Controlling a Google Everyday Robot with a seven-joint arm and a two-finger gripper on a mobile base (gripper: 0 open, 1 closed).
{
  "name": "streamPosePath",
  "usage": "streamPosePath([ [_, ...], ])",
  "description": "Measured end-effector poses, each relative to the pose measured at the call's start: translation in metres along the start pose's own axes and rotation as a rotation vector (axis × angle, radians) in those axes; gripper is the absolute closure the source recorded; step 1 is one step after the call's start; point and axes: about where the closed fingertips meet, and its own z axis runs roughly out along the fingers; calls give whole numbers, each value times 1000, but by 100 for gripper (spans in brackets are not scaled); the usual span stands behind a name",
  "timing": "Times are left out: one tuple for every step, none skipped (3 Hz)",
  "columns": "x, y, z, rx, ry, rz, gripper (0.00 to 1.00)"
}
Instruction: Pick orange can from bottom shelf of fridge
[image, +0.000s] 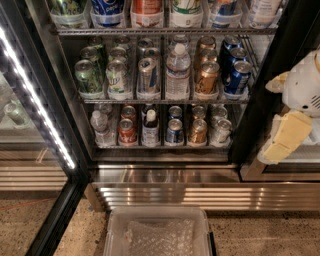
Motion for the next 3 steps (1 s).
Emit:
streamPosePath([
  [0, 4, 59, -47, -154, 114, 0],
  [-7, -2, 108, -141, -275, 226, 0],
  [-7, -1, 119, -171, -292, 245, 0],
])
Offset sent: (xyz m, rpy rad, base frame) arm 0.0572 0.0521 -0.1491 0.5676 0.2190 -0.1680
